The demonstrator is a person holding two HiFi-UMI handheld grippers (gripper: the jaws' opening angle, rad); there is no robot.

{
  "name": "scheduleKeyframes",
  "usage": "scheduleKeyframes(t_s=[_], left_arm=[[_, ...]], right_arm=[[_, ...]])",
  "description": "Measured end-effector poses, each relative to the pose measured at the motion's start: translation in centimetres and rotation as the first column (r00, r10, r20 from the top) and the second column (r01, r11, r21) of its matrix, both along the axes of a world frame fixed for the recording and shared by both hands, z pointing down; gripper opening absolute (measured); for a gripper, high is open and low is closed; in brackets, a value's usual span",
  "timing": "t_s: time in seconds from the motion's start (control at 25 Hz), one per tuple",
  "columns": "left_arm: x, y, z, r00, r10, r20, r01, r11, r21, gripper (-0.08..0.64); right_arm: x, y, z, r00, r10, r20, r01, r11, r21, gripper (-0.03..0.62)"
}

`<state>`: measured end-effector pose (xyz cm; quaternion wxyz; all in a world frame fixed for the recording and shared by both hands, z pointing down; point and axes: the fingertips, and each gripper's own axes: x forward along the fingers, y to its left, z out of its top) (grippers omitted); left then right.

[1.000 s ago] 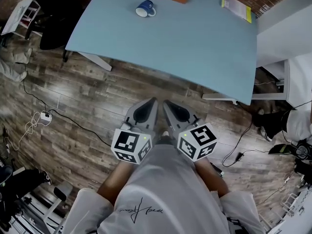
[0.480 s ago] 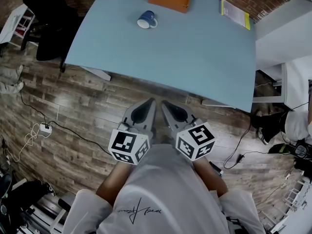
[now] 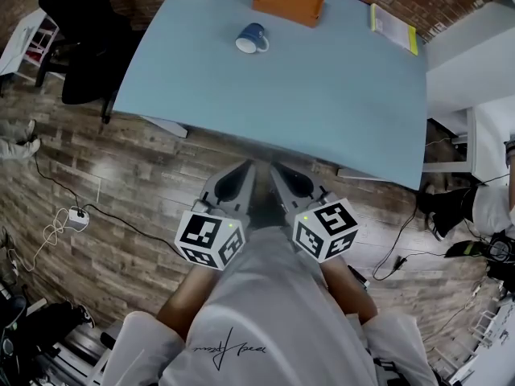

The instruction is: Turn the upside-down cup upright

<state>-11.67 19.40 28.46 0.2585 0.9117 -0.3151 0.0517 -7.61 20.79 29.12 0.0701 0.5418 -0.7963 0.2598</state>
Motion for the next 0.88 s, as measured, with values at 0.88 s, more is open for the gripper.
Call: scheduleKeyframes(t_s=[0.88], left_arm=[[2.7,-7.2,-0.1,1.0,-0.013,-0.013,0.013,0.999,-0.034,0.008]], right_arm=[[3.0,-7.9,-0.4,0.999,-0.03,-0.013,0.031,0.999,0.017,0.021]])
